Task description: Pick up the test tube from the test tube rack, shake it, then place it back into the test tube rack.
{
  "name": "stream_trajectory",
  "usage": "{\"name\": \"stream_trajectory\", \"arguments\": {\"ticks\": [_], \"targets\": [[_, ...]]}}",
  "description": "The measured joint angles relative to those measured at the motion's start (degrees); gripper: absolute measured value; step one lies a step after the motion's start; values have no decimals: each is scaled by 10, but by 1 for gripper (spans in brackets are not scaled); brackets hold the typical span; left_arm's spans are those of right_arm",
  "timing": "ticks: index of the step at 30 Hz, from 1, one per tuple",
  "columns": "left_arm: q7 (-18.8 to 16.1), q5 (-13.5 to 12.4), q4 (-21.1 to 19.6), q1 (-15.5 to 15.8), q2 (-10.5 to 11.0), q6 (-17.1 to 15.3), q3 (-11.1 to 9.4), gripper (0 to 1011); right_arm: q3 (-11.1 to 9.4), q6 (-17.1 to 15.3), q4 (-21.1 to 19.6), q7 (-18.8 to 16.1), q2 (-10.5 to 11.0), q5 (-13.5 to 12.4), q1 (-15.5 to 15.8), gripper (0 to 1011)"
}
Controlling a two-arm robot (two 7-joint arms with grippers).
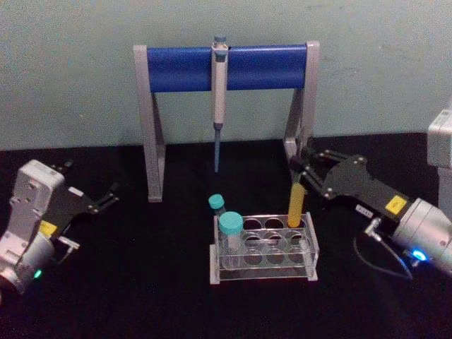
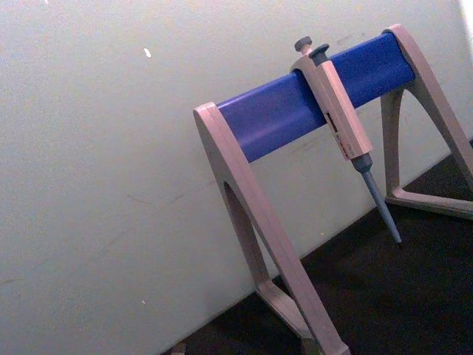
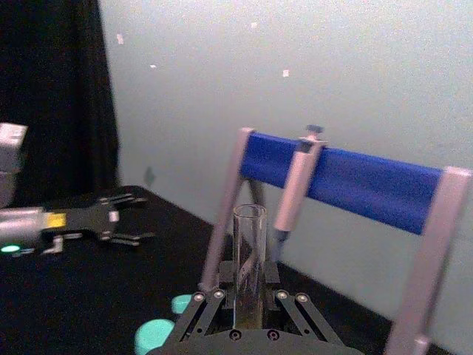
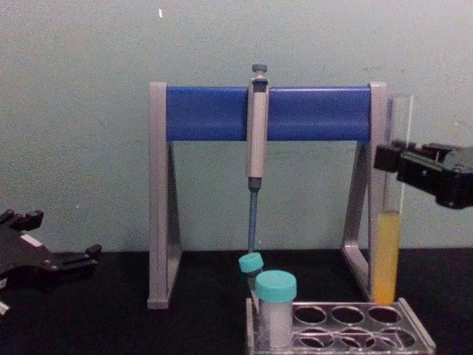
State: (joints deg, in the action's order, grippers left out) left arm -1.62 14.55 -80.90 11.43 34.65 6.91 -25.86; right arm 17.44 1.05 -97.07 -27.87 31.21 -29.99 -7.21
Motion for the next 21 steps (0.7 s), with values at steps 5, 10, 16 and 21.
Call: {"name": "stream_trajectory", "arguments": {"ticks": [5, 10, 16, 21], "targets": [[0, 0, 0, 0, 0, 0, 0, 1001, 14, -3, -3, -16, 0, -10, -1, 221], [0, 0, 0, 0, 0, 0, 0, 1001, 31, -1, 15, -28, -14, -19, -20, 221], [0, 0, 0, 0, 0, 0, 0, 1001, 45, 8, 49, -32, -33, -21, -53, 221], [0, 0, 0, 0, 0, 0, 0, 1001, 49, 16, 77, -29, -45, -20, -76, 221]]}}
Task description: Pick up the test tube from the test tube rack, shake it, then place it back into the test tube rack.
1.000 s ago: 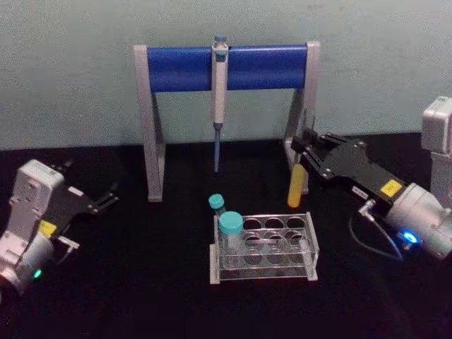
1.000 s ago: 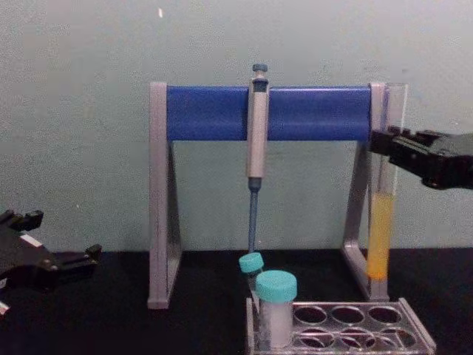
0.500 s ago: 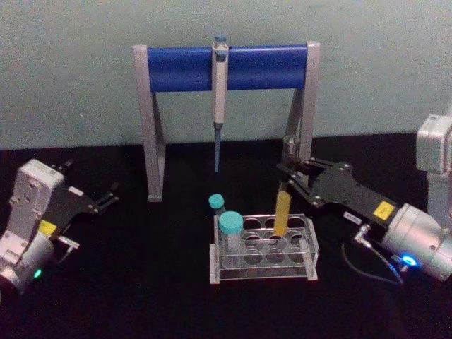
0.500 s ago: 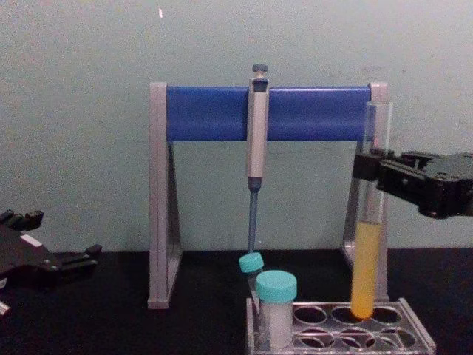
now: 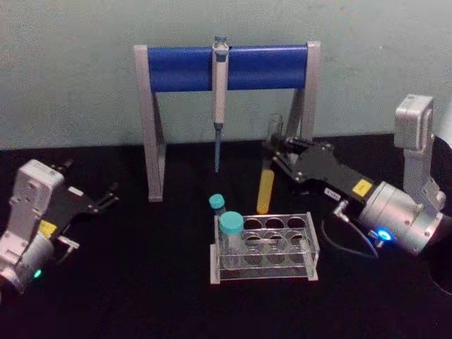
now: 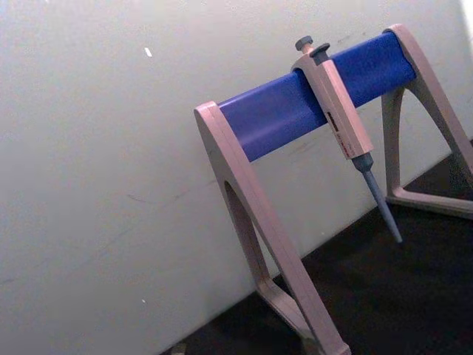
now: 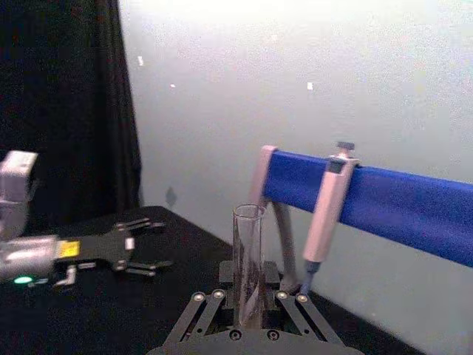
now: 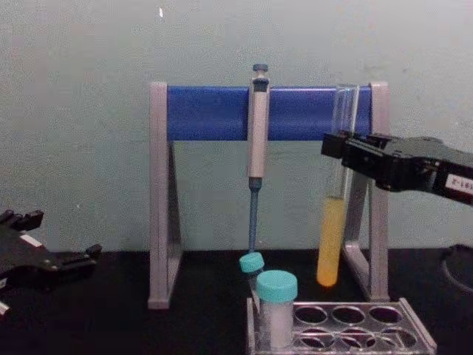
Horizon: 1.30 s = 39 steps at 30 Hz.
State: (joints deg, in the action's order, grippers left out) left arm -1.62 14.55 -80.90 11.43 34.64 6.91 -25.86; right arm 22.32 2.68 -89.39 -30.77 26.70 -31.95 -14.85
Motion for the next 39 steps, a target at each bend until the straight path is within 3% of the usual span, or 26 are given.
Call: {"name": "stream_trajectory", "arguments": {"ticks": [6, 18, 31, 39], "targets": [[0, 0, 0, 0, 0, 0, 0, 1001, -4, 6, 20, 11, -6, 4, -13, 221], [0, 0, 0, 0, 0, 0, 0, 1001, -17, 9, 15, 21, -1, 6, -4, 221], [0, 0, 0, 0, 0, 0, 0, 1001, -49, -1, -41, 33, 34, 2, 54, 221], [0, 0, 0, 0, 0, 0, 0, 1001, -45, -11, -73, 17, 52, -8, 84, 221]]}}
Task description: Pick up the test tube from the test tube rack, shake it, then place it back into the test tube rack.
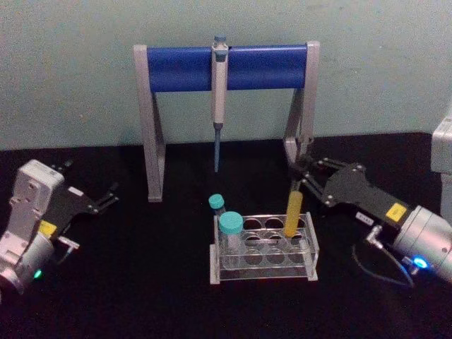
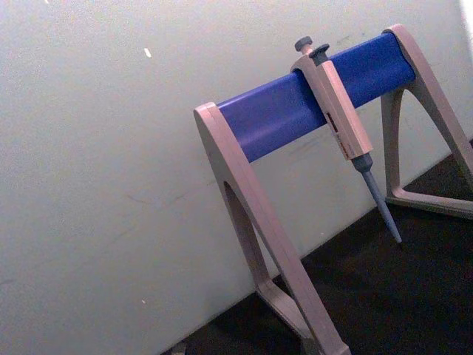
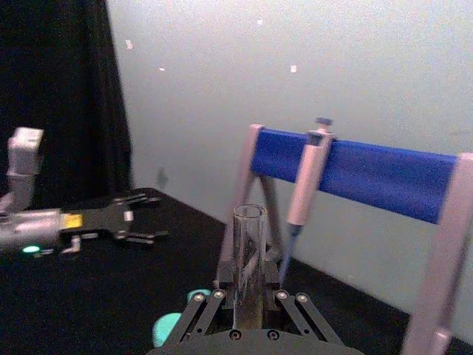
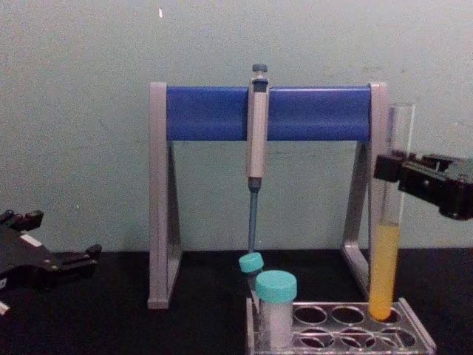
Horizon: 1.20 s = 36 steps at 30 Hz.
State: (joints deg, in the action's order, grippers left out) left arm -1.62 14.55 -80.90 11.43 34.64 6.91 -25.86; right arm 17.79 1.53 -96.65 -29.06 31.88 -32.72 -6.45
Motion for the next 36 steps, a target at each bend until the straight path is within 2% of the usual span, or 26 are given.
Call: {"name": "stream_trajectory", "arguments": {"ticks": [6, 13, 18, 25, 36], "targets": [[0, 0, 0, 0, 0, 0, 0, 1001, 19, 0, 3, -16, -7, -5, -9, 221], [0, 0, 0, 0, 0, 0, 0, 1001, 44, 7, 40, -27, -32, -5, -52, 221], [0, 0, 0, 0, 0, 0, 0, 1001, 53, 9, 65, -26, -45, 0, -78, 221], [0, 0, 0, 0, 0, 0, 0, 1001, 50, 13, 87, -12, -51, 8, -96, 221], [0, 0, 0, 0, 0, 0, 0, 1001, 38, 13, 92, -1, -50, 11, -94, 221]]}}
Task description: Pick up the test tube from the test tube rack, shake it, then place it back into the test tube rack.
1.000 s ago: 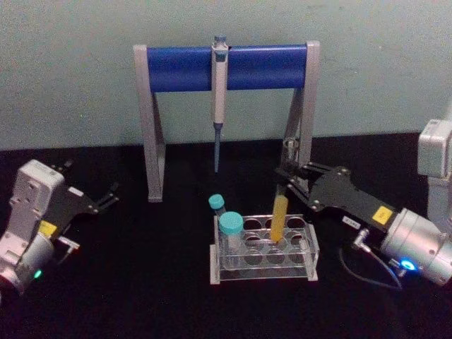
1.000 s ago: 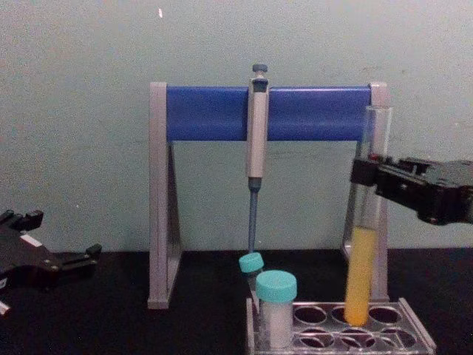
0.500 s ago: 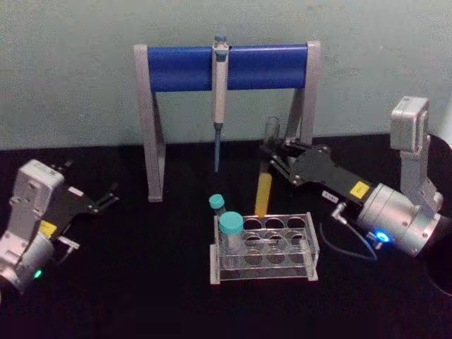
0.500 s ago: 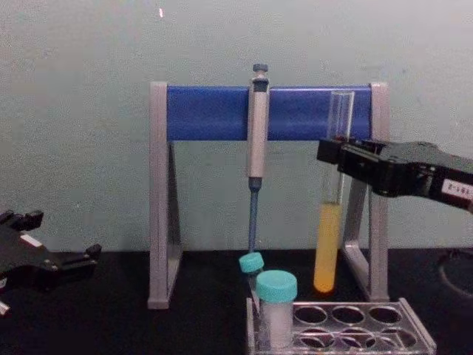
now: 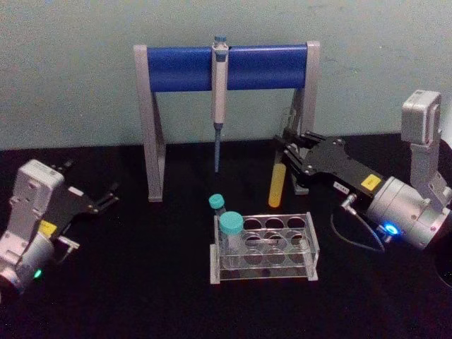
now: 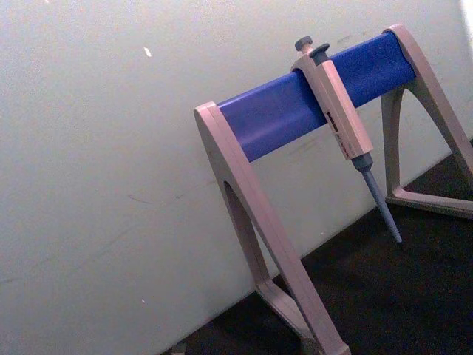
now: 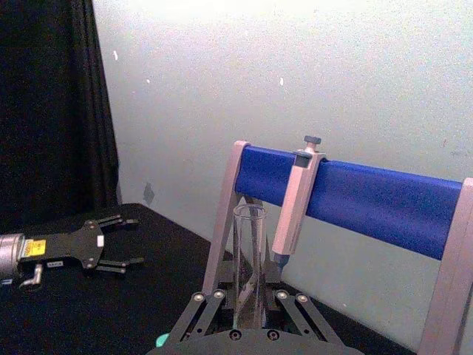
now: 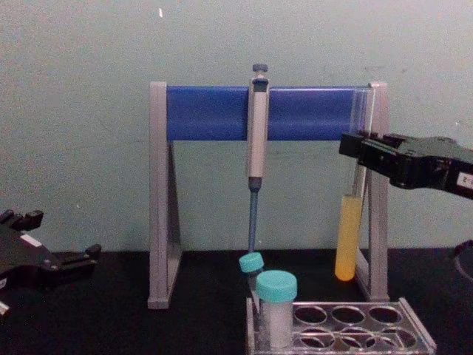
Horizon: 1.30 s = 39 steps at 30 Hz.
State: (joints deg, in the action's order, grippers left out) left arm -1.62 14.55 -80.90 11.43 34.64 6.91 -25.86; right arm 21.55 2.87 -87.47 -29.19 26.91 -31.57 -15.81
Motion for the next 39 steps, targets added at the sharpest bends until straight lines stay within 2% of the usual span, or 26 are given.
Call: {"name": "stream_trajectory", "arguments": {"ticks": [26, 33, 39], "targets": [[0, 0, 0, 0, 0, 0, 0, 1001, -3, -5, -7, -6, 1, -2, 5, 221], [0, 0, 0, 0, 0, 0, 0, 1001, -1, -10, -20, -18, 11, -11, 10, 221], [0, 0, 0, 0, 0, 0, 0, 1001, 5, -11, -40, -53, 29, -35, 18, 221]]}}
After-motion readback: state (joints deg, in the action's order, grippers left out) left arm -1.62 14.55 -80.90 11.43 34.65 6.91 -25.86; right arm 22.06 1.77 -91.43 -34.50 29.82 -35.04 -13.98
